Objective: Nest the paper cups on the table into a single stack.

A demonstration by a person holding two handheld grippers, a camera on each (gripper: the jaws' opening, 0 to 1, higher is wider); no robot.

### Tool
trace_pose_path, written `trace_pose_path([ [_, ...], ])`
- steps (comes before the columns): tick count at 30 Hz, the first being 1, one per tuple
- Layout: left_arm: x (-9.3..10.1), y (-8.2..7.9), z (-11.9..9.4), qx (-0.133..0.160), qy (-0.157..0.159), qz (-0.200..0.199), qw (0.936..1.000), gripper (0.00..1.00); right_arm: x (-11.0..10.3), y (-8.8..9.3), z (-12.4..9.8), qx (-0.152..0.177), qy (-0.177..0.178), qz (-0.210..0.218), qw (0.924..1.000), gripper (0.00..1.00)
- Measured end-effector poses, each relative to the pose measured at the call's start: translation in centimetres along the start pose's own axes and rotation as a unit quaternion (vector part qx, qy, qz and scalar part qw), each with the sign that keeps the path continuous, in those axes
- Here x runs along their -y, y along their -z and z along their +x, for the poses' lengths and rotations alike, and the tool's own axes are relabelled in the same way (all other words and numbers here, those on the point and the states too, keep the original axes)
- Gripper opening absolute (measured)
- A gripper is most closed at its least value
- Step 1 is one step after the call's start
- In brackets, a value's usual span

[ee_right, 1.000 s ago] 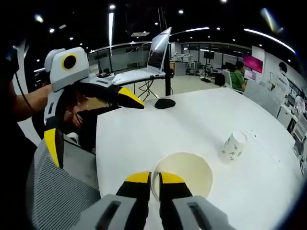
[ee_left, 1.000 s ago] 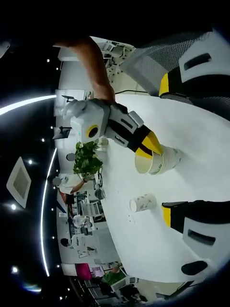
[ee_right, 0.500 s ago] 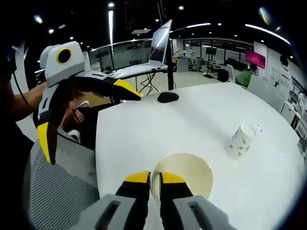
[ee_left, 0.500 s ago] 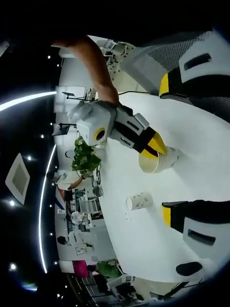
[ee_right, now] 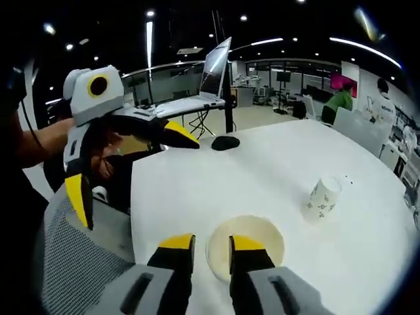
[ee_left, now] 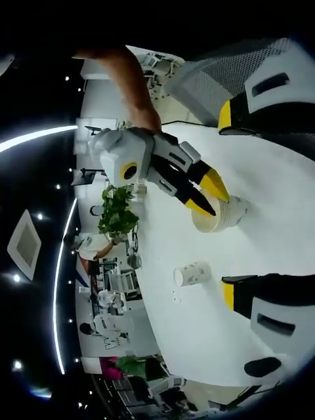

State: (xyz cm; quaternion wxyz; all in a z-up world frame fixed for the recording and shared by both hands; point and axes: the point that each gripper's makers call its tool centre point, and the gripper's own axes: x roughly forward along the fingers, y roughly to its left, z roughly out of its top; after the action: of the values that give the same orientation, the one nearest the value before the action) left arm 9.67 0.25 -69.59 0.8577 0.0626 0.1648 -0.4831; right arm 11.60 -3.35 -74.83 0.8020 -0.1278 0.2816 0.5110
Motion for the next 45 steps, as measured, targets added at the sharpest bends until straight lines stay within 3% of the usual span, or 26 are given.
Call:
trace_pose_path([
  [8, -2.2, -1.0, 1.2, 0.002, -0.02, 0.009, 0.9998, 0.88, 1.7, -0.5, -2.5, 0.054, 0.058, 0.012, 0.9967, 0.47],
  [16, -5.1, -2.6, 3.3, 0.013, -0.039, 0.014, 0.9991, 0.88, 3.2, 0.5, -5.2, 0.091, 0.109, 0.032, 0.9893, 0.67],
  [22, -7.2, -3.4, 5.2, 0.018, -0.055, 0.016, 0.9982, 0.87, 3.6, 1.5, -7.1, 0.108, 0.131, 0.043, 0.9845, 0.75],
  [24, -8.1, -3.6, 6.7, 0.019, -0.057, 0.02, 0.998, 0.87, 3.8, 2.3, -8.4, 0.118, 0.145, 0.046, 0.9814, 0.8],
  [32, -11.2, -3.0, 10.1, 0.018, -0.077, 0.004, 0.9969, 0.85, 3.8, 3.5, -10.1, 0.134, 0.161, 0.052, 0.9764, 0.92],
  [35, -12.8, -2.5, 11.6, 0.01, -0.079, -0.009, 0.9968, 0.83, 3.8, 4.1, -10.7, 0.135, 0.167, 0.058, 0.975, 0.94],
  [38, -13.0, -3.0, 12.4, 0.007, -0.083, -0.011, 0.9965, 0.81, 3.7, 4.5, -11.0, 0.134, 0.169, 0.062, 0.9745, 0.95],
  [45, -14.3, -2.9, 14.7, -0.009, -0.087, 0.014, 0.996, 0.8, 3.6, 5.1, -11.3, 0.132, 0.176, 0.067, 0.9732, 0.95],
])
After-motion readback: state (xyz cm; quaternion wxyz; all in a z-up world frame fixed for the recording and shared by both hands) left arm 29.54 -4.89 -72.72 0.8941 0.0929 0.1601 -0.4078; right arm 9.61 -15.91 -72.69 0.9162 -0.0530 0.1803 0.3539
